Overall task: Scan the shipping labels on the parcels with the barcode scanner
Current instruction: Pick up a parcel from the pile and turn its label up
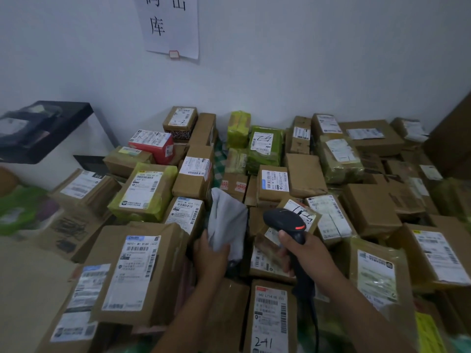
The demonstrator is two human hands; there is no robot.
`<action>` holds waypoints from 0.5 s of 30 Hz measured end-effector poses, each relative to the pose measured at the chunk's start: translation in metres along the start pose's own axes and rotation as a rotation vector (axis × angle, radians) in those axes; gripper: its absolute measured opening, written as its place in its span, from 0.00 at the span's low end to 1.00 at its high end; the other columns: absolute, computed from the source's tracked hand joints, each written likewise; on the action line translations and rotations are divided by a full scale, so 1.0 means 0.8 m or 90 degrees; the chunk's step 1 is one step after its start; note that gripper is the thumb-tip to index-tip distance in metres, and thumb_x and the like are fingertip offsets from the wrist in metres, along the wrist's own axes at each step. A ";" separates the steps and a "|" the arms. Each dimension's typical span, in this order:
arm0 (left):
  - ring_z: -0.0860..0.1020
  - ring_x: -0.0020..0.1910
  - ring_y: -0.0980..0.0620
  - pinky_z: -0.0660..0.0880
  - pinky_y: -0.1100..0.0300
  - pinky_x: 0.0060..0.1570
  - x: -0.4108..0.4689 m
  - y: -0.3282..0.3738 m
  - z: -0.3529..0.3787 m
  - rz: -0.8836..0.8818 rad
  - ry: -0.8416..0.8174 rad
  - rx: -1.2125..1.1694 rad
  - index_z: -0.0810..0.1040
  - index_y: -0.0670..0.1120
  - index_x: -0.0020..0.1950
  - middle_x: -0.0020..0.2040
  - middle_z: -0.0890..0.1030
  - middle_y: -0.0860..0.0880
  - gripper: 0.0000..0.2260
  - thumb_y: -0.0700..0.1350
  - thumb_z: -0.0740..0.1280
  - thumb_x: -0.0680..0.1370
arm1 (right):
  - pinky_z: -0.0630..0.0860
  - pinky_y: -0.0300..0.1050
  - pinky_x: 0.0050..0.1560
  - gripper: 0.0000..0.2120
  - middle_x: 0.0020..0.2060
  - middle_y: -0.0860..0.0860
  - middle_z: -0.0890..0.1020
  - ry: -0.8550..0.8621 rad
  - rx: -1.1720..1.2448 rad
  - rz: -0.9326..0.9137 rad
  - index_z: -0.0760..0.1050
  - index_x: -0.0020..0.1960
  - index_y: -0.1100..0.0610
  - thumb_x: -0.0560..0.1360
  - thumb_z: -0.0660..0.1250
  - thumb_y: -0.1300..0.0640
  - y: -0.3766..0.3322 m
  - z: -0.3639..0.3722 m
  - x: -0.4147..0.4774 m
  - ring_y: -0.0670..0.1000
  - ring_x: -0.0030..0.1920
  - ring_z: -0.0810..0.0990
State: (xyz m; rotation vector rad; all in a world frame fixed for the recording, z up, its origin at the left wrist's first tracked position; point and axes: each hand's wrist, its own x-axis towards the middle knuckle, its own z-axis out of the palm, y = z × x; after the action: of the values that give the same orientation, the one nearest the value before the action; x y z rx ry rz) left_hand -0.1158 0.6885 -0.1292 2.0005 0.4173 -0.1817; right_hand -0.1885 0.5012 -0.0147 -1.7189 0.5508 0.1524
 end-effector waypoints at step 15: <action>0.81 0.50 0.61 0.81 0.61 0.46 -0.112 0.114 -0.087 0.239 -0.128 -0.241 0.76 0.59 0.58 0.54 0.83 0.56 0.09 0.50 0.68 0.79 | 0.81 0.55 0.49 0.23 0.49 0.58 0.86 -0.102 0.513 -0.023 0.78 0.57 0.56 0.68 0.65 0.43 -0.053 0.014 -0.032 0.59 0.48 0.85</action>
State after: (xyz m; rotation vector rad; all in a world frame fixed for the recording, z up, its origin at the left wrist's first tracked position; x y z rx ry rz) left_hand -0.1689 0.6949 0.0061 1.6324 -0.0555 -0.0611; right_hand -0.1901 0.5237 0.0302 -0.9215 0.3832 0.0298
